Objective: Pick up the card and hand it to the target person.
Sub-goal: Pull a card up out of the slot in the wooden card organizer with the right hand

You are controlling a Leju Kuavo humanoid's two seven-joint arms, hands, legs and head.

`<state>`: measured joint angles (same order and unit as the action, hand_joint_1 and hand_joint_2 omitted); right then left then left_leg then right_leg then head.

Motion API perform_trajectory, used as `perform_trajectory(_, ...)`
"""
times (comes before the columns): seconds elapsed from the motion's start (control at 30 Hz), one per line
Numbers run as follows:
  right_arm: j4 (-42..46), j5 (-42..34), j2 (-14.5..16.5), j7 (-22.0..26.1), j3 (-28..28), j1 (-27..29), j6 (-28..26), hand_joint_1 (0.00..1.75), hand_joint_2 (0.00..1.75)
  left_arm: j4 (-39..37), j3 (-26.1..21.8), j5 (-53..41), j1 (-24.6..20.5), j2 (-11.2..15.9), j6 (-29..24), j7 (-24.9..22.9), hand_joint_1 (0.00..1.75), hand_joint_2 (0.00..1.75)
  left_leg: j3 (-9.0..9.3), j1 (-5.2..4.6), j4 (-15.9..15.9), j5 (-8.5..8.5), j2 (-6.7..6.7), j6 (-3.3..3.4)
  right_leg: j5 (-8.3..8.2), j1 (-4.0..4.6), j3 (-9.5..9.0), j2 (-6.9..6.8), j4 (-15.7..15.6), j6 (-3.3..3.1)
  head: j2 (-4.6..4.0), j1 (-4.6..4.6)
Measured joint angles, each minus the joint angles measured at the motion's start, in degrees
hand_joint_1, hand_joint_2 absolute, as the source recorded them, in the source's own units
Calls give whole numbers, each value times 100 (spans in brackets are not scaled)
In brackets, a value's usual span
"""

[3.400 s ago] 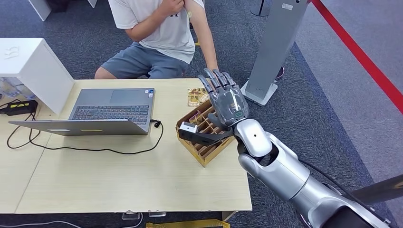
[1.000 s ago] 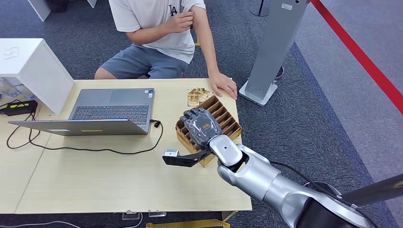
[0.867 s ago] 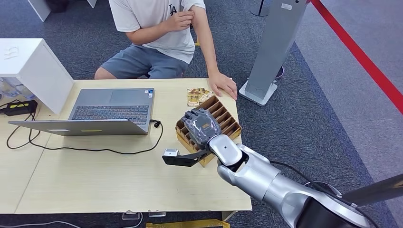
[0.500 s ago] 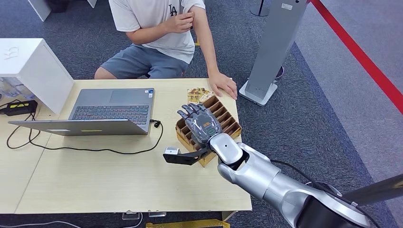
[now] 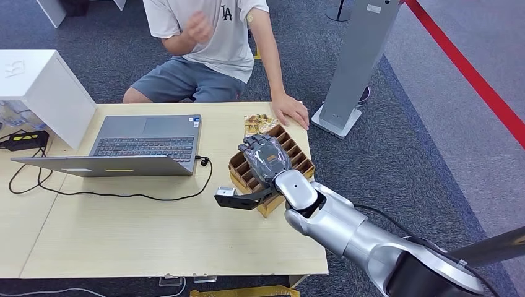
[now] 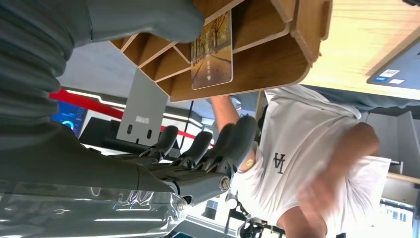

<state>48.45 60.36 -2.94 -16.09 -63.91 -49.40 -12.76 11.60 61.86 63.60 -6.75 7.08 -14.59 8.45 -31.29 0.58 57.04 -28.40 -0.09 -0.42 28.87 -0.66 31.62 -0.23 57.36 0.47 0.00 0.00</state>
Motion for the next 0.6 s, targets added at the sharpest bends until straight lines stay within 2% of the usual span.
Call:
perform_trajectory(0.07,-64,18,18,-1,0,-16,2,56,175,-3,-1,4,2,1,-4,-7,0,0,0,0,0,0,0,0,0,0,0,0,0,0,0,0)
perform_trajectory(0.17,-143,29,44,9,3,12,-13,44,175,-3,-11,15,0,10,-15,-2,0,0,2,0,-1,0,1,-1,0,0,-1,1,-1,-1,0,0)
perform_trajectory(0.23,-190,20,55,25,1,49,-11,43,175,-2,-11,17,-3,20,-17,-5,0,0,2,0,-3,1,2,-1,-1,0,-1,2,-2,-1,0,0)
perform_trajectory(0.6,-257,8,68,46,-11,115,-26,82,175,-4,-13,24,15,21,-22,-12,0,0,4,1,-4,0,1,-1,0,1,-4,1,-4,-1,0,0)
